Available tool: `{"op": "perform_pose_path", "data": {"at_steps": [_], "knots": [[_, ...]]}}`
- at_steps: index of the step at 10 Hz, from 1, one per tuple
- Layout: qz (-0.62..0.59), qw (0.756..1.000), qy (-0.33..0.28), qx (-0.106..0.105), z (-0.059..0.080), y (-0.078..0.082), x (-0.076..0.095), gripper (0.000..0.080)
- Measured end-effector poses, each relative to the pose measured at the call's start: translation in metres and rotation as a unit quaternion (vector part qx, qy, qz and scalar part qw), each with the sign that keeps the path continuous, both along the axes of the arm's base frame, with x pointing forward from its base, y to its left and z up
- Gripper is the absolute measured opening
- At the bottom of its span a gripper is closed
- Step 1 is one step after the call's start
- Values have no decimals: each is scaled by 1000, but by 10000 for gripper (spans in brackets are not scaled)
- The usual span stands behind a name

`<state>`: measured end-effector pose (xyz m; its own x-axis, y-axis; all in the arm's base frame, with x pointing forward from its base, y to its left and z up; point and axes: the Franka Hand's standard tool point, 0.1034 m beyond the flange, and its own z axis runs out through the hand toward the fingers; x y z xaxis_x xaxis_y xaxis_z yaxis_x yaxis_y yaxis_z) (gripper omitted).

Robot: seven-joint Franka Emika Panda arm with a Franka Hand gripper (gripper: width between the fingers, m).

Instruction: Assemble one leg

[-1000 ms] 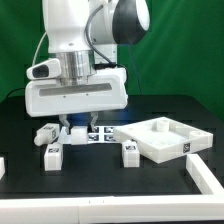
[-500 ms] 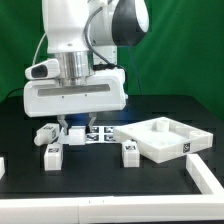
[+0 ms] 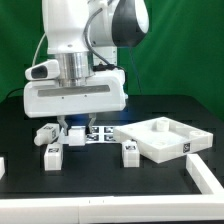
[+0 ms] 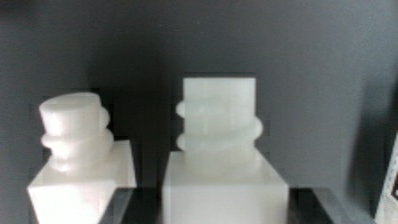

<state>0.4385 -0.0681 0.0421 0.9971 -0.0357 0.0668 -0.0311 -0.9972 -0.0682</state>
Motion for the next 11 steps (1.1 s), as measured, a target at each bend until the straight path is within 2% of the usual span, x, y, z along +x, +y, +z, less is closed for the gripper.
{"op": "perform_pose_path", "data": {"at_steps": [1, 2, 3, 5, 7, 9, 11], "knots": [[-17, 998, 53, 30, -9, 11, -8, 286], [-25, 992, 108, 59, -13, 17, -9, 286], [-26, 989, 132, 69, -20, 17, -13, 286], [-26, 992, 113, 52, -26, 14, -19, 286], [-26, 991, 117, 55, -25, 14, -18, 286], [-26, 991, 124, 52, -29, 11, -28, 286], [-28, 992, 117, 47, -30, 6, -31, 286]]}}
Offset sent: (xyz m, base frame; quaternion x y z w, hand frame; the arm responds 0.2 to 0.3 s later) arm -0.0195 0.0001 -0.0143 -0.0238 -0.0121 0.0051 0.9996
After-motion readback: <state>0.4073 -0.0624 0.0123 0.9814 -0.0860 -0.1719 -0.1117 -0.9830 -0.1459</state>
